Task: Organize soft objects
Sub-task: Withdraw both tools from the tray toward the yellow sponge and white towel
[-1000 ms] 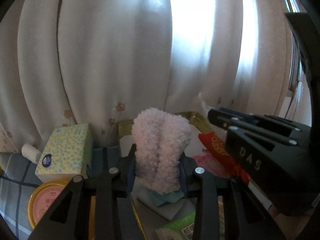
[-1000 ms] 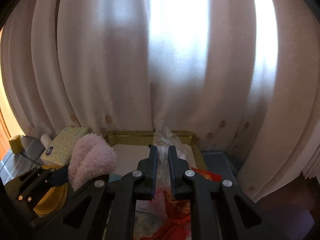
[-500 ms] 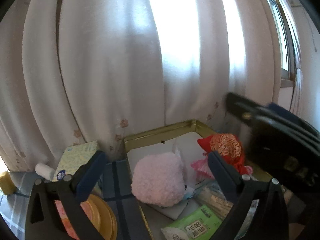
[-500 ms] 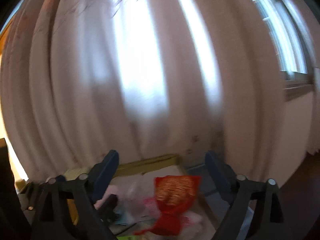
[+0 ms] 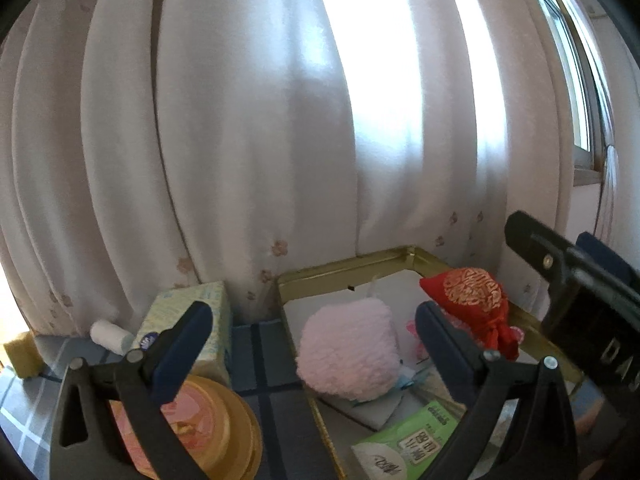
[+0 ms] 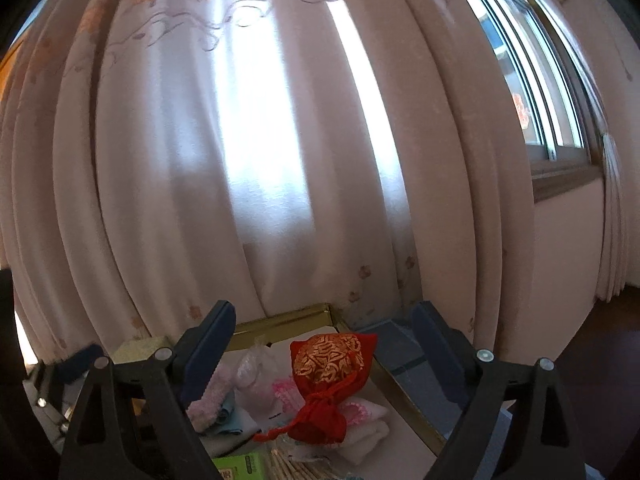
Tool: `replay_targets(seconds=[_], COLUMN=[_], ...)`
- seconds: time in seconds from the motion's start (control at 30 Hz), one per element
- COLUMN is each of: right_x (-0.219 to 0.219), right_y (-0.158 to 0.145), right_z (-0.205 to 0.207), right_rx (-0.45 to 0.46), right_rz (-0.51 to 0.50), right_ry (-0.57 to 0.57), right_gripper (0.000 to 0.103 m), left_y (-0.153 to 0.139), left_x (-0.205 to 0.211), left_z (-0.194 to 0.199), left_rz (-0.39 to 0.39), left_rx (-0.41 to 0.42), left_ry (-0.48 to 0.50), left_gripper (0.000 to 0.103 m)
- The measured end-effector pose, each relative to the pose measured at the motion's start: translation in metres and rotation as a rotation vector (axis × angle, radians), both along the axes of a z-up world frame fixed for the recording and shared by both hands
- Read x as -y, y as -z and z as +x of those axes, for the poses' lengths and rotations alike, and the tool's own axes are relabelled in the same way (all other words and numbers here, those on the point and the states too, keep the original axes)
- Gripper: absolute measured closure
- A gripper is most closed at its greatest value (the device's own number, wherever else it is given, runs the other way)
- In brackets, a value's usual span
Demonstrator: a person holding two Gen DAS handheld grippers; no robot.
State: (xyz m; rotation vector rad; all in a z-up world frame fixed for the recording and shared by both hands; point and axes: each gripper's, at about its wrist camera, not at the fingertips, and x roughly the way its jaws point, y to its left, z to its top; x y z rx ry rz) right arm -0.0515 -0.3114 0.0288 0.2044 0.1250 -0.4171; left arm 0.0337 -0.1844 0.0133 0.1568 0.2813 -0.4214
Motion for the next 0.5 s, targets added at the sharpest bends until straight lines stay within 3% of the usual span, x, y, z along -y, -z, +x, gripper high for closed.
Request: replay_targets(seconds=[0.2,0.5], right_x=[-0.014,-0.011], right_y=[-0.003,-0.003], right_z=[0.000,0.001], right_rx=[-0.013,-0.029], right_rz=[-0.069,-0.051], right_ry=[-0.007,0.004], right_gripper=[0.011,0.011], left_y=[0.002,0.000], left_x=[-0.001,-0.010], left_z=[-0.005,-0.007], left_rz=[0.013,-0.027], left_rx=[0.016,0.008], left_ry=[0.006,0.000], left_gripper=[0.000,0.000])
